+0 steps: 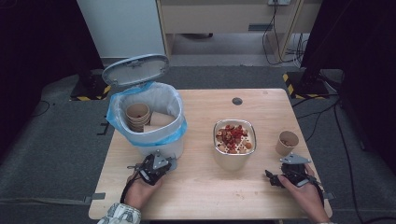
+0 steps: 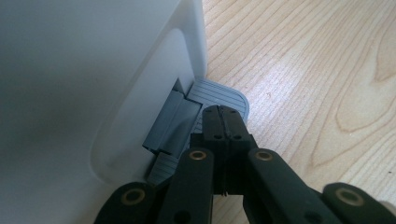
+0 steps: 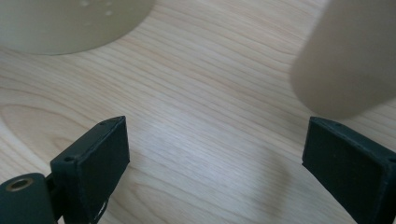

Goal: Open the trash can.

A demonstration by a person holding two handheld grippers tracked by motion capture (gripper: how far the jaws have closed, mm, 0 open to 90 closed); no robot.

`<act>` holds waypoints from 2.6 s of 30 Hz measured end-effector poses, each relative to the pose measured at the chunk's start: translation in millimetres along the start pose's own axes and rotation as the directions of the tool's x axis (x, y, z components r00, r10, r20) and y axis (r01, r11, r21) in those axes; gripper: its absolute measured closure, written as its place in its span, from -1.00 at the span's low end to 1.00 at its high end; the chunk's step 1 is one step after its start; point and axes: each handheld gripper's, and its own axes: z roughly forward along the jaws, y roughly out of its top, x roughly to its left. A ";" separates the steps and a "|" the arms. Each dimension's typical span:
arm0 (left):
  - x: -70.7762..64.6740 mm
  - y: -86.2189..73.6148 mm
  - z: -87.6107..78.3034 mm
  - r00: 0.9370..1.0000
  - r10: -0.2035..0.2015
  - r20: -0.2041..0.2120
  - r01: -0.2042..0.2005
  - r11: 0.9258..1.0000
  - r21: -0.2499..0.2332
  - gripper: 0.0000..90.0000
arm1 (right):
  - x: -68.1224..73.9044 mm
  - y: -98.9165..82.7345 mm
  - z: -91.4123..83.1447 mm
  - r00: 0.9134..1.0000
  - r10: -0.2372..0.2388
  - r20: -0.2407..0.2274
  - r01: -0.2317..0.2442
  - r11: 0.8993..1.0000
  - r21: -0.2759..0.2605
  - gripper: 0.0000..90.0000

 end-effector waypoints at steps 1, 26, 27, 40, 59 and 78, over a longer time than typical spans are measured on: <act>0.1 0.0 0.0 1.000 0.000 0.000 0.000 1.000 0.000 0.99 | -1.7 -1.6 -1.9 1.000 0.013 0.017 -0.013 1.000 0.003 -0.83; 0.2 0.0 0.3 1.000 -0.001 0.003 0.001 1.000 -0.004 0.99 | -32.1 -0.6 -13.2 0.981 0.156 0.118 -0.142 0.982 -0.122 -0.86; 0.2 0.0 0.3 1.000 -0.001 0.003 0.001 1.000 -0.004 0.99 | -33.6 0.3 -12.6 0.979 0.165 0.120 -0.150 0.981 -0.125 -0.86; 0.3 -0.1 0.3 1.000 -0.001 0.005 0.001 1.000 -0.005 0.99 | -53.9 20.9 3.2 0.962 0.223 0.156 -0.189 0.960 -0.204 -0.87; 0.3 0.1 0.1 1.000 0.003 0.004 -0.003 1.000 -0.002 0.99 | -68.8 32.1 28.2 0.954 0.276 0.118 -0.243 0.941 -0.234 -0.77; 0.4 0.0 0.4 1.000 0.002 0.006 -0.002 1.000 -0.006 0.99 | -63.4 39.2 21.7 0.987 0.147 0.070 -0.122 0.951 -0.285 -0.37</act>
